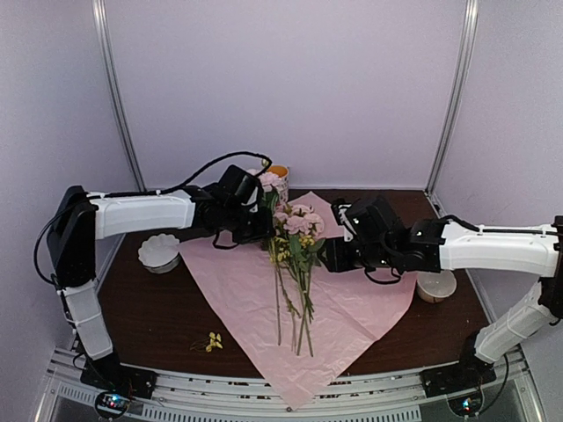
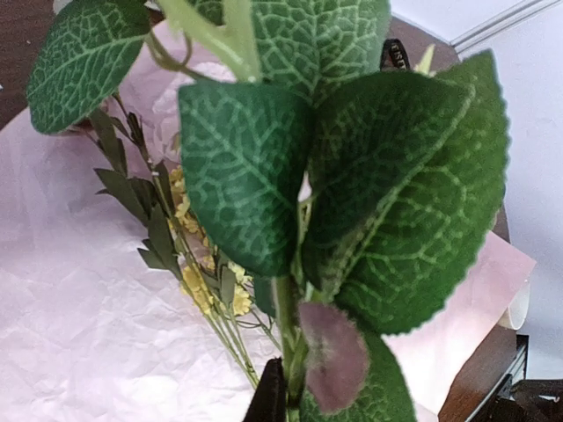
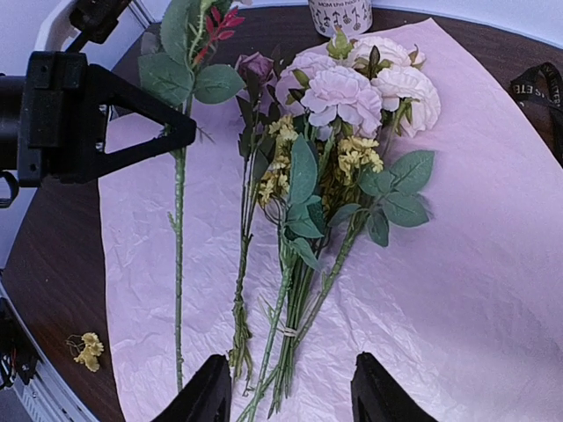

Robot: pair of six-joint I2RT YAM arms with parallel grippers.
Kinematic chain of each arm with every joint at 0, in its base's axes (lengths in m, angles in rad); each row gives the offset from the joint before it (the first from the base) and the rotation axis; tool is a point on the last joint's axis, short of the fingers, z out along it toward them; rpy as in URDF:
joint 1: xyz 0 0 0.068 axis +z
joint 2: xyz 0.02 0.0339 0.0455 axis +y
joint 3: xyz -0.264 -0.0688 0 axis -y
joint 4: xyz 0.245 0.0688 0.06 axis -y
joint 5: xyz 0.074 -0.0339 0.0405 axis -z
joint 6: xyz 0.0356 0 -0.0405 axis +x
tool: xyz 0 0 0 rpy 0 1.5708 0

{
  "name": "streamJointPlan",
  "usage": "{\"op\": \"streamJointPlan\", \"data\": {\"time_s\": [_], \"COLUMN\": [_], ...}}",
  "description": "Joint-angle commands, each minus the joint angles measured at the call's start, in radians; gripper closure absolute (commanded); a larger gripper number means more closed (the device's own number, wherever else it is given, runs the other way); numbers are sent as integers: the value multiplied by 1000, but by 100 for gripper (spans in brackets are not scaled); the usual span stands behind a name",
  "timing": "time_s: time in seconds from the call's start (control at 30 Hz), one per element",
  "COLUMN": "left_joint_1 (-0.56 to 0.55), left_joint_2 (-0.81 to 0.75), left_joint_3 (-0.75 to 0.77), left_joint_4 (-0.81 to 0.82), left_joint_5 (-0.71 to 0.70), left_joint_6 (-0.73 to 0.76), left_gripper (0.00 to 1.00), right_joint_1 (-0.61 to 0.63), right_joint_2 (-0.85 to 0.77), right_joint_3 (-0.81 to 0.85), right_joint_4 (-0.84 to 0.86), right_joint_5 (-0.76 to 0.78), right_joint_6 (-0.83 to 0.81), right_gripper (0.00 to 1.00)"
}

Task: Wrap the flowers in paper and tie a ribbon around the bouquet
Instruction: Place the fake flower on the flattened wrapping paper.

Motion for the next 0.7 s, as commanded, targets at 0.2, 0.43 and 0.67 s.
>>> {"op": "streamJointPlan", "data": {"time_s": [0.2,0.43,0.67], "left_joint_1": [3,4,19], "left_joint_2": [190,232,262], "left_joint_3": [130,178,187], "left_joint_4": [10,-98,-185], "left_joint_5": [70,6,-23], "left_joint_6": [-60,-7,-4], "left_gripper": [100,67,53], "right_joint_1": [-2,-3,-2], "right_joint_2": [13,-10,-25], "right_joint_3": [-11,-24,-25], "right_joint_4": [-69,-113,-142], "right_joint_5": [20,-12,-33], "right_joint_6": [55,22,22], "right_gripper": [52,52,52]}}
